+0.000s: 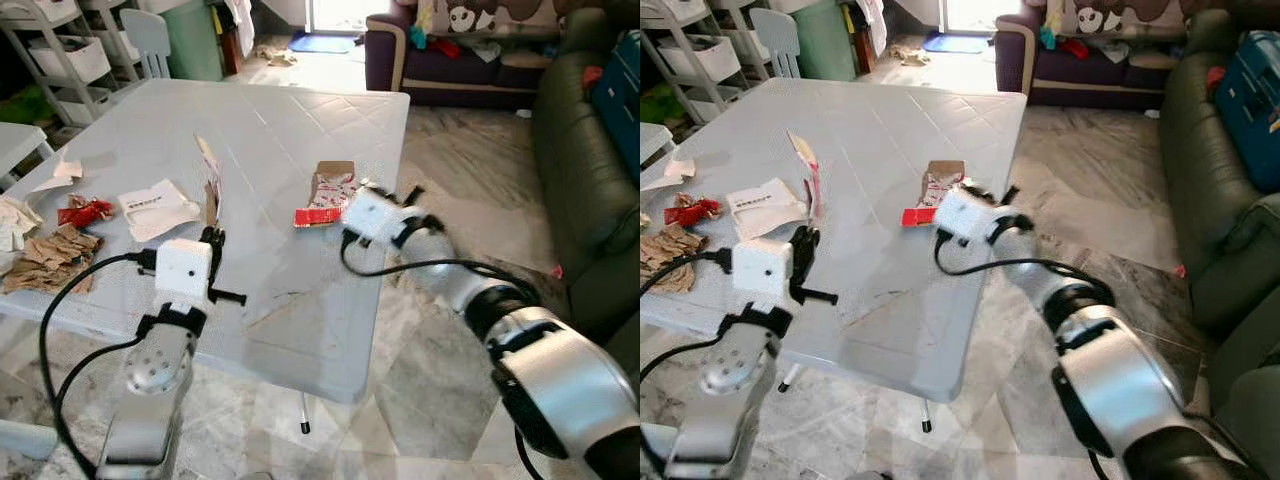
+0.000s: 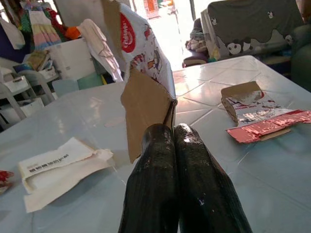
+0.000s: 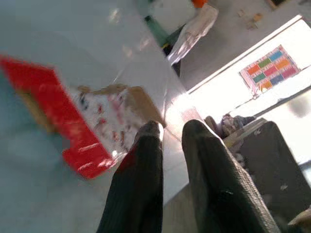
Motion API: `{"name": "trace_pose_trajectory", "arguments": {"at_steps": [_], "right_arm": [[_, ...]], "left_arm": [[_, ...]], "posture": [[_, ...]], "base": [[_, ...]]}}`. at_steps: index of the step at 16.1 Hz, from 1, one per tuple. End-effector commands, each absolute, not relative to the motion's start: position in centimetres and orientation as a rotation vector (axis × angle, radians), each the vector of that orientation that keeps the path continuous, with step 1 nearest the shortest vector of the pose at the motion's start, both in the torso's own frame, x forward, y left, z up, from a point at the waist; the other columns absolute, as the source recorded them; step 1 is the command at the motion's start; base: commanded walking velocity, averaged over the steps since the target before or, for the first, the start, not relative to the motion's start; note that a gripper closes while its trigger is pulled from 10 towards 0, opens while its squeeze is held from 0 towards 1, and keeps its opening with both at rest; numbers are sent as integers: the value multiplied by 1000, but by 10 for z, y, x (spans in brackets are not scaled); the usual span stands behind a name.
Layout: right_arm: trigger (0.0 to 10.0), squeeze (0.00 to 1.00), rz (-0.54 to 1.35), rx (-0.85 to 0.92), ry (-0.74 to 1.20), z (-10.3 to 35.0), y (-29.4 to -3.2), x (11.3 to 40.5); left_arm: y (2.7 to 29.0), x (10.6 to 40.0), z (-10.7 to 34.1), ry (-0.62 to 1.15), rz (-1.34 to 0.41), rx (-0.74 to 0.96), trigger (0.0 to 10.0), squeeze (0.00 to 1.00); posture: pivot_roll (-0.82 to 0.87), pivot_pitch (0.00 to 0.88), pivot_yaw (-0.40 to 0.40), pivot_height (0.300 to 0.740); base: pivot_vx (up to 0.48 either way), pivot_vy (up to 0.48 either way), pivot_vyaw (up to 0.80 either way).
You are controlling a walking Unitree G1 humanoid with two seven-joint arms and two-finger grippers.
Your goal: Picking trash to rubbish bin
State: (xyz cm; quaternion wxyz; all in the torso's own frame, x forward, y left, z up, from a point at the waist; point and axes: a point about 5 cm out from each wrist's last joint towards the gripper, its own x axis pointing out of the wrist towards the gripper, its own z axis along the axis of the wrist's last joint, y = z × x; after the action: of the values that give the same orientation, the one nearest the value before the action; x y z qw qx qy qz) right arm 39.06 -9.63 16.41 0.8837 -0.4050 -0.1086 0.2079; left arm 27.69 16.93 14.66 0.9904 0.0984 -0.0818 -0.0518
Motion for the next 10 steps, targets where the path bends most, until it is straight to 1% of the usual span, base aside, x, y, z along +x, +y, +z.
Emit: {"name": "trace_pose_trajectory", "arguments": {"at_steps": [1, 2, 3, 4, 5, 7, 8, 10], "right_arm": [[10000, 1000, 446, -760, -272, 173, -97, 390], [10000, 1000, 450, -741, -279, 174, -99, 390], [10000, 1000, 445, -659, -293, 179, -103, 390], [10000, 1000, 446, -547, -328, 185, -115, 386], [10000, 1000, 444, -478, -350, 187, -126, 381], [10000, 1000, 431, -369, -360, 186, -145, 365], [10000, 1000, 395, -279, -339, 183, -156, 352], [10000, 1000, 373, -256, -337, 178, -163, 332]], "left_arm": [[169, 282, 149, -178, -90, 199, 0, 0], [169, 283, 149, -178, -87, 196, 0, 0], [168, 287, 149, -176, -78, 180, 0, 0], [166, 291, 150, -180, -82, 166, 0, 0], [163, 293, 150, -185, -85, 158, 0, 0], [160, 299, 149, -182, -94, 137, 0, 0], [158, 302, 149, -180, -96, 125, 0, 0], [157, 308, 152, -185, -98, 104, 0, 0]], "posture": [[128, 16, 19, 740], [128, 16, 19, 740], [109, 8, 22, 740], [67, 0, 33, 740], [48, 0, 40, 740], [-2, 0, 64, 740], [-19, 0, 72, 740], [-37, 0, 79, 740]], "base": [[0, 0, 0], [0, 0, 0], [0, 0, 0], [0, 0, 0], [0, 0, 0], [0, 0, 0], [0, 0, 0], [0, 0, 0]]}}
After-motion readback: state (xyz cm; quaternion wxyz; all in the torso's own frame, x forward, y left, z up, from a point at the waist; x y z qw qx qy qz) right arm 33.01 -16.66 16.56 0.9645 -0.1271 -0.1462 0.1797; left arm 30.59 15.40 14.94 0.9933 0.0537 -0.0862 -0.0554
